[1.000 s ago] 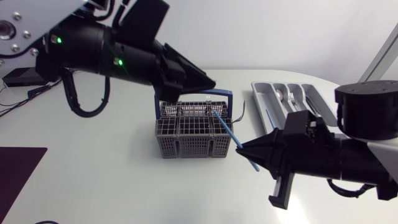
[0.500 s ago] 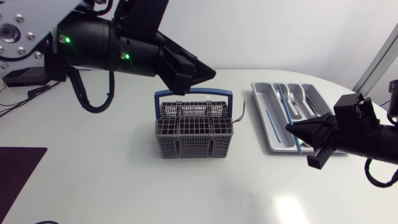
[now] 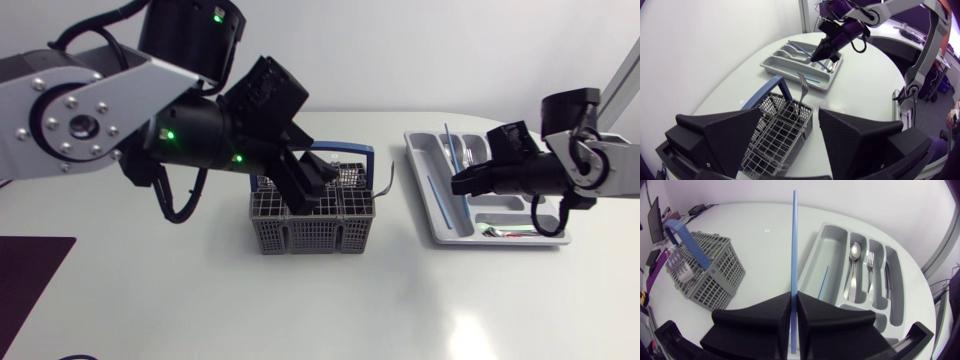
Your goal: Unload the cutlery basket into the drawer organizer.
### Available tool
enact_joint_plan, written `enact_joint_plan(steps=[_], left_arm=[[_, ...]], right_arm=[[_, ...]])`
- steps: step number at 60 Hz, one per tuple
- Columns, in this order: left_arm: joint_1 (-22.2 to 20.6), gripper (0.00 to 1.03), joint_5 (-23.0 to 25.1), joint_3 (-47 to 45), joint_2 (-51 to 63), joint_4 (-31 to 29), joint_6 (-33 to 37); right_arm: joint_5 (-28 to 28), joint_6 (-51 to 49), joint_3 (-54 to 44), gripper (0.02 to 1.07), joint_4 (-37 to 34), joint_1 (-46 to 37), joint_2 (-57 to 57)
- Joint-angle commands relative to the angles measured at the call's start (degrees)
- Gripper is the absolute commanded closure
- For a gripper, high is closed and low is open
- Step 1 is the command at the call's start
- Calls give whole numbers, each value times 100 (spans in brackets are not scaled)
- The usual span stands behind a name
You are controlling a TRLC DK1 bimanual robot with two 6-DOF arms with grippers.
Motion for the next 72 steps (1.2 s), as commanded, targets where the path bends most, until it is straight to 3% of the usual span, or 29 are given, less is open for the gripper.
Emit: enact_joint_plan(steps=[1,16,26,40,48,55,72], left_arm=[[-112,6,-154,-267,104,112,251],[-165,6,-365,-575,86,287,523],[-174,6,-400,-751,51,428,576],[-209,6,-541,-953,78,709,682],[-253,6,-541,-848,218,788,611],[-385,6,-514,-452,500,648,348],[-754,7,-470,1411,1756,-354,-751]], right_arm=[[288,466,336,101,22,173,606],[948,862,1321,101,-400,340,2162],[1202,949,1584,100,-558,410,2627],[1361,1011,1584,55,-725,516,2443],[1501,1020,1409,47,-778,612,1810],[1519,1020,1207,47,-795,656,1300],[1484,1064,767,46,-1041,656,790]])
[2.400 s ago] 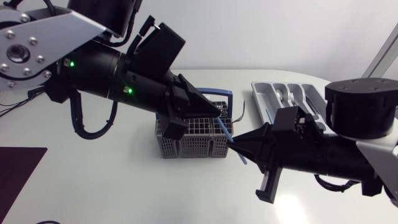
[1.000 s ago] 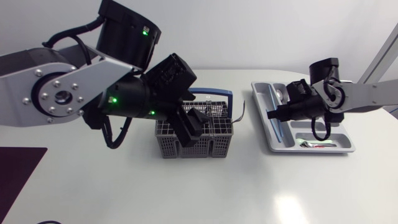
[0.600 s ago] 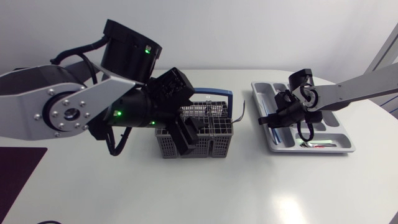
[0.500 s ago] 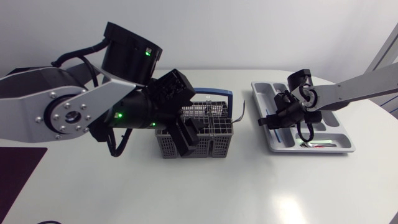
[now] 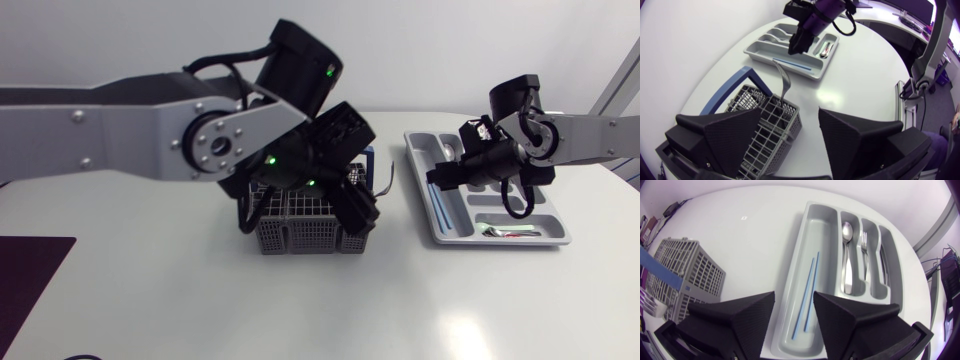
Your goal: Unload the cutlery basket into the drawer organizer.
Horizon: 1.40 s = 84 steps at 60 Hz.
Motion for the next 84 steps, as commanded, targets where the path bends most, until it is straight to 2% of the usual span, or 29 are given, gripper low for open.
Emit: enact_joint_plan(steps=[1,7,23,35,49,56,62,72,82,84], left_arm=[[-77,7,6,818,494,-315,-494],[-129,7,-38,1424,933,-649,-669],[-340,8,-688,2839,1830,-1590,-1021],[-375,10,-1154,3323,2172,-1880,-1250],[-402,14,-1259,3630,2427,-2108,-1540],[-402,22,-1259,3709,2498,-2179,-1575],[-402,23,-1259,3727,2542,-2179,-1575],[-454,44,-1251,3744,2594,-2179,-1645],[-490,49,-1251,3824,2691,-2170,-1671],[-490,53,-1251,3841,2709,-2170,-1671]], right_arm=[[24,205,-280,45,-130,-6,-126],[15,214,-403,44,-209,-24,-266],[-117,214,-720,44,-209,-191,-477],[-170,205,-816,44,-165,-270,-503],[-179,214,-878,44,-156,-261,-591],[-179,214,-895,44,-147,-261,-618],[-179,205,-922,44,-130,-270,-627],[-179,205,-930,44,-103,-261,-627],[-179,196,-939,44,-103,-261,-635],[-179,196,-939,44,-103,-261,-635]])
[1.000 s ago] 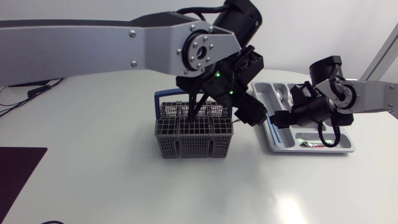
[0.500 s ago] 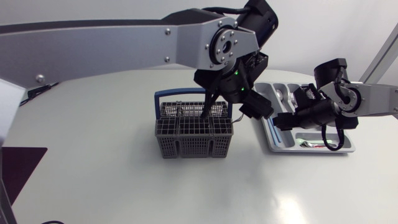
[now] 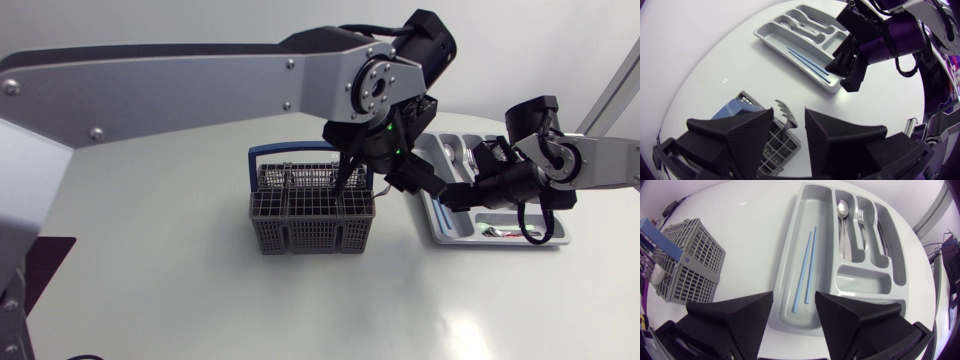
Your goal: Unload the cutlery basket into the drawer organizer.
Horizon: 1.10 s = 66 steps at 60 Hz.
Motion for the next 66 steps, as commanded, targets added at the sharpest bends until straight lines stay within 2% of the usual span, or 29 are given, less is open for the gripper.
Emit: enact_joint_plan(steps=[1,16,33,47,58,66], left_arm=[[-42,55,-49,235,186,-45,-181],[-77,83,-49,252,274,-45,-198],[-15,90,-40,33,107,-28,-172],[161,91,118,-363,-324,69,-154],[275,91,338,-521,-684,86,-172],[451,91,830,-468,-851,78,-295]], right_arm=[[-23,111,-166,44,36,-25,-74],[-32,84,-201,44,54,-34,-109],[-85,84,-245,44,89,-34,-135],[-102,84,-253,44,116,2,-135],[-102,84,-245,44,116,46,-135],[-102,84,-253,44,107,81,-144]])
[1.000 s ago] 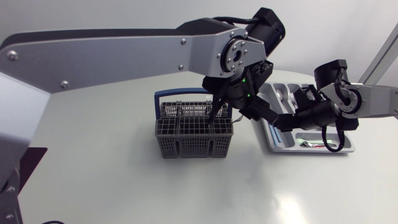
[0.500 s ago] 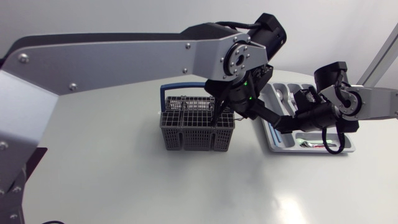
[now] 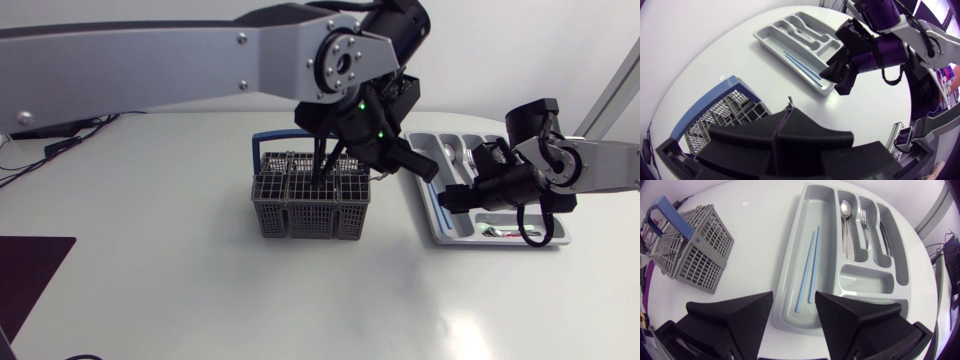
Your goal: Unload the cutlery basket into the drawer organizer.
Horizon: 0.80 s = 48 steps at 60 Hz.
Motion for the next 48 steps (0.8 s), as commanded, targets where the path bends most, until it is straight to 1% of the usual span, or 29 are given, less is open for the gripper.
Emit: enact_joint_plan(steps=[1,3,13,17,21,26,29,33,41,48], left_arm=[[184,91,214,-49,-296,-16,-85],[272,91,408,-5,-331,-60,-156],[553,91,1076,57,-410,-131,-393],[615,91,1208,22,-445,-131,-437],[711,91,1436,-22,-489,-131,-498],[773,91,1506,-57,-551,-131,-534],[826,91,1621,-75,-595,-131,-560],[834,91,1647,-119,-639,-122,-569],[878,91,1779,-180,-700,-113,-586],[949,91,1981,-277,-788,-78,-657]], right_arm=[[2,84,-149,44,2,65,-98],[2,84,-149,44,2,74,-98],[2,102,-131,44,-7,118,-133],[2,102,-122,44,-16,127,-142],[2,102,-122,44,-16,145,-177],[-77,84,-157,44,-16,241,-274],[-296,-12,-210,44,-25,355,-414],[-674,-179,-368,44,37,602,-748],[-771,-434,-579,44,222,1226,-1223],[-824,-548,-685,44,459,1533,-1285]])
